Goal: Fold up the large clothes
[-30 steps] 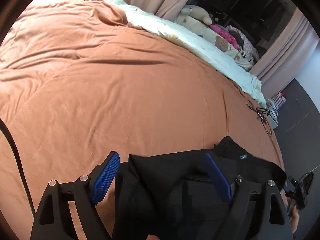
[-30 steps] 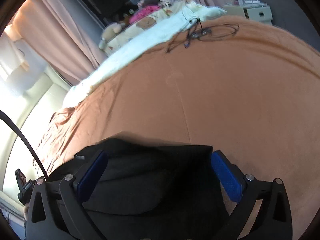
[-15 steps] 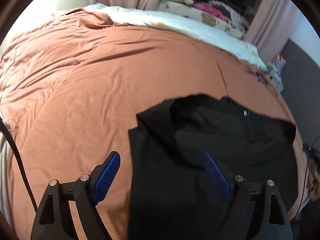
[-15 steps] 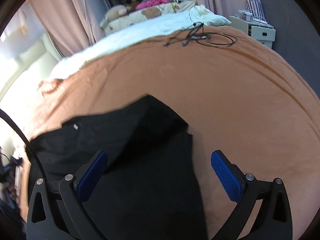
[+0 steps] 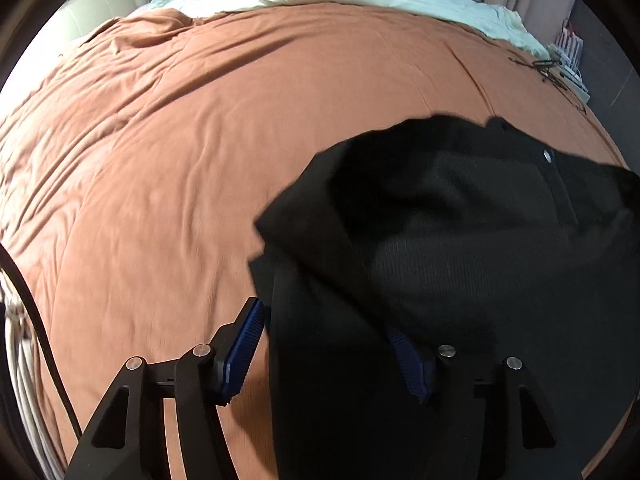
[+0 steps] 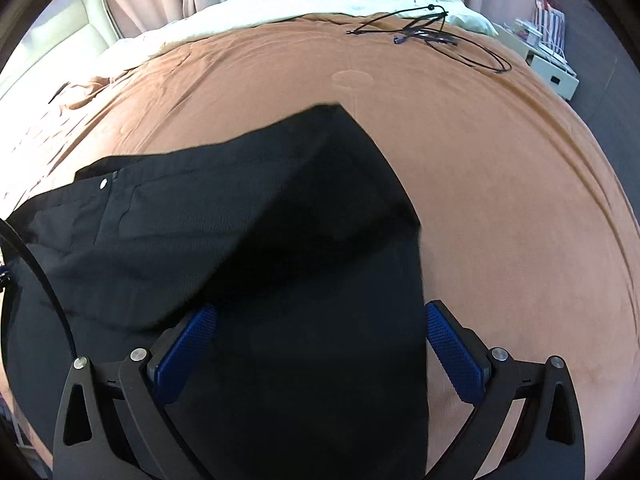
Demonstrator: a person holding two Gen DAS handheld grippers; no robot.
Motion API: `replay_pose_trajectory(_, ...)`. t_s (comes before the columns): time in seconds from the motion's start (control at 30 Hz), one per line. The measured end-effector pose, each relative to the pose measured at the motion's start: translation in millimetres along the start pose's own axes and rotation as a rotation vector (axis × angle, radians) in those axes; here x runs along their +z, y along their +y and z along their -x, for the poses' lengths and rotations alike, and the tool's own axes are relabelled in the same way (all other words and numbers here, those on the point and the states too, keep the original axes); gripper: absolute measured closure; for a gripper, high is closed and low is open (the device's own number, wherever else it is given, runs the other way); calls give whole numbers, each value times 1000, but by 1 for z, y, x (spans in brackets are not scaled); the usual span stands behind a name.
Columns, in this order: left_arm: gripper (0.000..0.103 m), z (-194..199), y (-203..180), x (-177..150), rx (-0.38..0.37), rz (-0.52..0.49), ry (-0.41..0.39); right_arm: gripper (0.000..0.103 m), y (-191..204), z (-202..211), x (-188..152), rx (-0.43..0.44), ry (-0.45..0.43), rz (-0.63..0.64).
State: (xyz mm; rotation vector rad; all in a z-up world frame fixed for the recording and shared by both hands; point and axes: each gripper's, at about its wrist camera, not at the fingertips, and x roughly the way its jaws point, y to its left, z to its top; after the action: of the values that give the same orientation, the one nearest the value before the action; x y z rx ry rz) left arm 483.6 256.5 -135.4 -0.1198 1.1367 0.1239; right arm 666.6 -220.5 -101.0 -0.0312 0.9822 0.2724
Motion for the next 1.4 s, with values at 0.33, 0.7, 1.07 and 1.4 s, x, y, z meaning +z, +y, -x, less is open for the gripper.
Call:
replay_pose_trajectory(0.33,57,-23,5,51,-13,7,-25,15,-15,-37,41,6,-34,-76)
replay_pose_trajectory(0.7,98,-23,5,61,-72,44,-61,86,-61,-47,30,239,-49,-204)
replay_pose_trajectory(1.07,99,6,-9,85,-16,19,-202,100,-67,-21,12,198,-172,-213)
replay_pose_trajectory(1.4,17,5,-9,69,-64,71,-161,0,-50,-3,-8,187,-198,-165)
